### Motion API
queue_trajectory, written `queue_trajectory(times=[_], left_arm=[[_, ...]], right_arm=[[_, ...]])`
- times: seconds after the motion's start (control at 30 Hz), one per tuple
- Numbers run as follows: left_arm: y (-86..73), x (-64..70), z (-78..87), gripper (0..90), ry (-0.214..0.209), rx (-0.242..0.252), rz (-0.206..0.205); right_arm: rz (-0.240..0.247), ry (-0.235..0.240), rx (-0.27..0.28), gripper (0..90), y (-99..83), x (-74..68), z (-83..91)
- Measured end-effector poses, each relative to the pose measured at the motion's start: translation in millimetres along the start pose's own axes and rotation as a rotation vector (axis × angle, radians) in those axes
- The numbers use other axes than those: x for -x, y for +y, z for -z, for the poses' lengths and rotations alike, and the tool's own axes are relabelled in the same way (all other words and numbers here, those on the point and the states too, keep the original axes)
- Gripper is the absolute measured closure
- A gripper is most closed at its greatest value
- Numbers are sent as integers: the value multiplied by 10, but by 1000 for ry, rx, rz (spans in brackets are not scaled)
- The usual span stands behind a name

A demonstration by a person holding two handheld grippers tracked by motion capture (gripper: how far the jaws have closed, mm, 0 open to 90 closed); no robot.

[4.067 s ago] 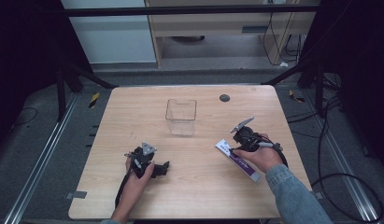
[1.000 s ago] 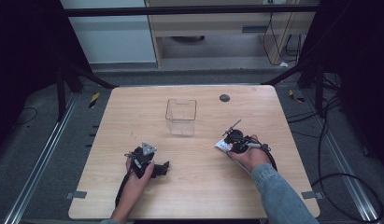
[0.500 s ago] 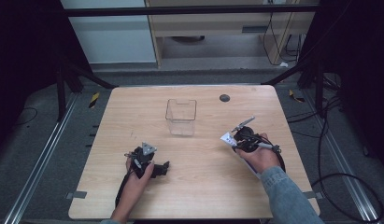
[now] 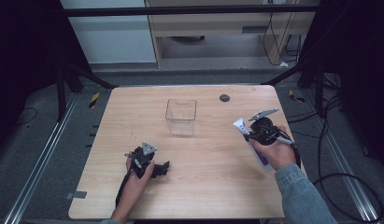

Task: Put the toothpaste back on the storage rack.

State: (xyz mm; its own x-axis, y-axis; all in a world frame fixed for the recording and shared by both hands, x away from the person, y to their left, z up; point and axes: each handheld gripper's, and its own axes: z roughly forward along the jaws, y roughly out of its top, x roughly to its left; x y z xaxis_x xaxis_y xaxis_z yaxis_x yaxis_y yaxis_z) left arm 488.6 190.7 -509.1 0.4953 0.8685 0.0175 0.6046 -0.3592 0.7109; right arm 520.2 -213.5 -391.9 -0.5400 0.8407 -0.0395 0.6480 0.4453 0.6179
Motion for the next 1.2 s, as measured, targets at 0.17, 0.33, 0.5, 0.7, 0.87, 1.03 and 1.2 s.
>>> queue_trajectory(times=[0.17,0.33,0.5,0.7,0.87,1.03,1.2], left_arm=[[0,0,0,0,0,0,0],[0,0,-3,0,-1,2,-1],[1,1,-3,0,-1,2,-1],[2,1,-4,0,-1,2,-2],[2,1,-4,0,-1,2,-1],[1,1,-3,0,-2,2,-2],[-2,1,0,0,-4,2,-4]], right_arm=[[-2,-5,35,781,21,13,39],[-12,-3,70,781,57,18,74],[-23,-1,108,781,115,22,108],[-42,11,197,781,187,13,109],[-57,7,267,781,255,-28,71],[-73,13,309,781,328,-85,-4],[-43,32,326,780,485,-171,-74]])
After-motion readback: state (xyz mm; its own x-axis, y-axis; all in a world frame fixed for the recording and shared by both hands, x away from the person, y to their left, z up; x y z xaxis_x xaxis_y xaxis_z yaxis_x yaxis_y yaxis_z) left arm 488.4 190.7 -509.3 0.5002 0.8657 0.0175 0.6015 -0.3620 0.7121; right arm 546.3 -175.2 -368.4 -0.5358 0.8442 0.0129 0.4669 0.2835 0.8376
